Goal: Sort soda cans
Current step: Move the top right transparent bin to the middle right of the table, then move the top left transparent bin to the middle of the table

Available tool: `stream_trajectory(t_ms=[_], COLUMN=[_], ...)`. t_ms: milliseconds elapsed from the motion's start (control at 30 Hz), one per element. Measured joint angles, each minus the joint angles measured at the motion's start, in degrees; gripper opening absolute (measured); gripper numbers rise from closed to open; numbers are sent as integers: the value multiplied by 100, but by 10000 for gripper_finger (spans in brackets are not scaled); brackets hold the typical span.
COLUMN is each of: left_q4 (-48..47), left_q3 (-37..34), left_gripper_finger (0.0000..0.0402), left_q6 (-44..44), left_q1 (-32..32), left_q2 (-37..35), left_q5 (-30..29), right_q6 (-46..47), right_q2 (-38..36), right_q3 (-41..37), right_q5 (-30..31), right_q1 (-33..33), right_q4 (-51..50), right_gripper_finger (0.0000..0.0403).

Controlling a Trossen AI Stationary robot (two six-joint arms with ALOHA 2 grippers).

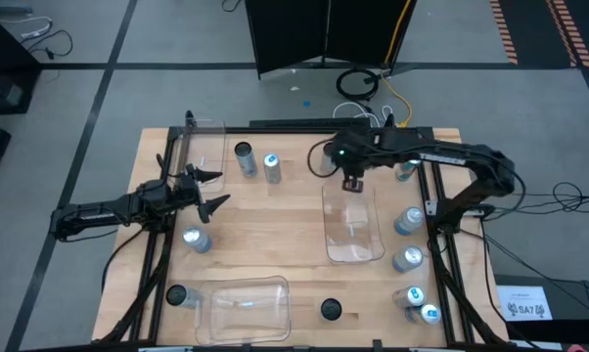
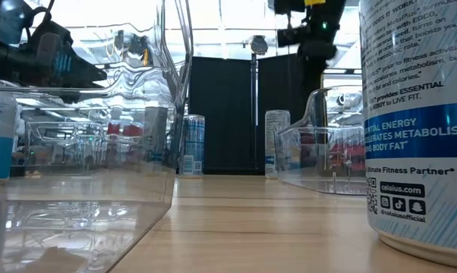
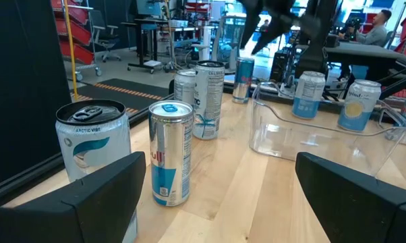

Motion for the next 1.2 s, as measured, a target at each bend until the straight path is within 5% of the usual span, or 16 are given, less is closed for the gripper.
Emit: stream_trajectory(t_ms=[267,567,800,1200], left_q4=[0,0,0,49], left_q3=[0,0,0,-5], left_gripper_finger=[389,389,389,389], left_q6=[-1,-1,-1,-1], left_q1=[-1,-1,-1,-1], left_q2=[1,1,2,2], left_q5=[0,0,0,-1], right_q6=[1669,3193,3215,2449], right_q2=[-299,-19,1,-174], right_q3=[2,2,2,-350], right_q5=[-1284,-1446,-1457,-1420], right_q1=[11,274,535,1162], right_q4=[1121,2154,2178,827], right_gripper_finger=[110,109,107,107])
